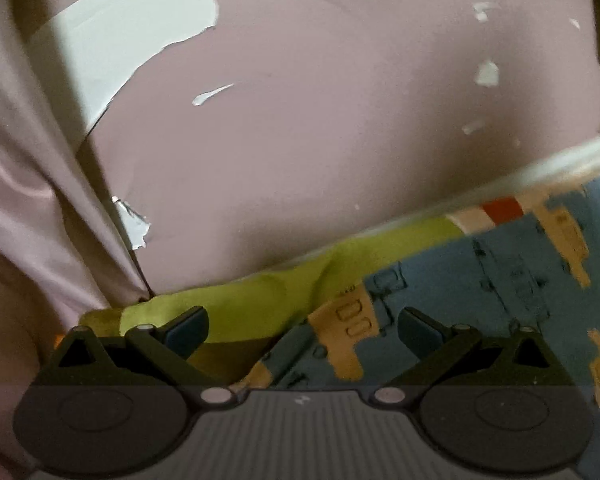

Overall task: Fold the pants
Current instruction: 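Move both grippers to the waistband of the blue pants, then grasp the waistband corners with the left and right grippers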

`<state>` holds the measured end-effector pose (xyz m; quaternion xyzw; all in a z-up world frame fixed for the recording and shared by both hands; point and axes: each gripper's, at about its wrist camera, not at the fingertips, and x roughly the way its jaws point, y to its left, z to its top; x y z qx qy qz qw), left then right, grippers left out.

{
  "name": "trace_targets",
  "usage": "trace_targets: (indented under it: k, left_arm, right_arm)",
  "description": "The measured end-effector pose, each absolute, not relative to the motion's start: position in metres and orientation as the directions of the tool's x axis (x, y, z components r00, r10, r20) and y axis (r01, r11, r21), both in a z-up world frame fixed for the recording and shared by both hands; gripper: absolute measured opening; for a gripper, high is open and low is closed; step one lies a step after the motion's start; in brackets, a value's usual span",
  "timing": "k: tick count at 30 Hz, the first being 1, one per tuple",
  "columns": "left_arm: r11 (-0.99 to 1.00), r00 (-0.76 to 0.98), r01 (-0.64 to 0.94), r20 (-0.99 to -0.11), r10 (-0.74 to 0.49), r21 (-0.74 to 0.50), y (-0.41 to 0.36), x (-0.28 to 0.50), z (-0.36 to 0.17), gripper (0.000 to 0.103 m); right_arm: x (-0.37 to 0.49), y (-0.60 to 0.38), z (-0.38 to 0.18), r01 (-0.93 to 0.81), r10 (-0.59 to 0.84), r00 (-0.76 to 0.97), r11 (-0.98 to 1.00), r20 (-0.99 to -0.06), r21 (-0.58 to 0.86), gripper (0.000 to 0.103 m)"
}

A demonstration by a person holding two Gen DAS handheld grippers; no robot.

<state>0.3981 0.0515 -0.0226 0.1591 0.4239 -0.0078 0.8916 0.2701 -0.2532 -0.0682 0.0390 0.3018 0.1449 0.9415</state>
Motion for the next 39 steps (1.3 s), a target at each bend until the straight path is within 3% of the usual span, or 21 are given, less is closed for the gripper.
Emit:
trace_targets:
  k: [4,7,11,14,17,19,25,31,39]
  left_arm:
    - [0.929,0.625,0.269,-0.78,0.032,0.254,0.056,0.397,-0.011,0.103]
    - [0.909,0.687,0.321,-0.726,-0.029,0.267,0.06,0.403,-0.014,0.103]
    - [0.926,0.749,0.325,-0.65,-0.129,0.191,0.073,0.418,-0.026,0.103]
    - [0.888,0.698,0.425,-0.688,-0.2,0.174,0.076,0.428,-0.035,0.101]
    - [0.861,0.679,0.481,-0.691,-0.247,0.165,0.074,0.434,-0.04,0.099]
    - [0.847,0.657,0.511,-0.702,-0.274,0.147,0.074,0.434,-0.045,0.093]
    - [0.776,0.664,0.561,-0.717,-0.214,0.288,0.063,0.428,-0.054,0.076]
    - [0.808,0.576,0.557,-0.79,-0.21,0.191,0.074,0.44,-0.056,0.053]
    - [0.756,0.585,0.615,-0.772,-0.249,0.222,0.065,0.435,-0.044,0.051]
  right_arm:
    - [0.3,-0.235,-0.052,-0.27,0.275,0.781,0.958,-0.56,0.094,0.103]
    - [0.335,-0.225,-0.043,-0.386,0.354,0.732,0.919,-0.582,0.074,0.102]
    - [0.383,-0.214,-0.038,-0.591,0.44,0.638,0.806,-0.632,-0.036,0.102]
    - [0.411,-0.207,-0.037,-0.657,0.462,0.579,0.752,-0.672,-0.05,0.101]
    - [0.428,-0.202,-0.039,-0.679,0.474,0.554,0.733,-0.684,-0.042,0.092]
    - [0.432,-0.199,-0.042,-0.696,0.471,0.548,0.715,-0.692,-0.065,0.087]
    - [0.439,-0.191,-0.053,-0.737,0.437,0.526,0.662,-0.73,-0.135,0.074]
    - [0.462,-0.203,-0.066,-0.737,0.448,0.444,0.675,-0.776,-0.033,0.074]
    - [0.466,-0.204,-0.067,-0.756,0.463,0.414,0.654,-0.784,-0.012,0.063]
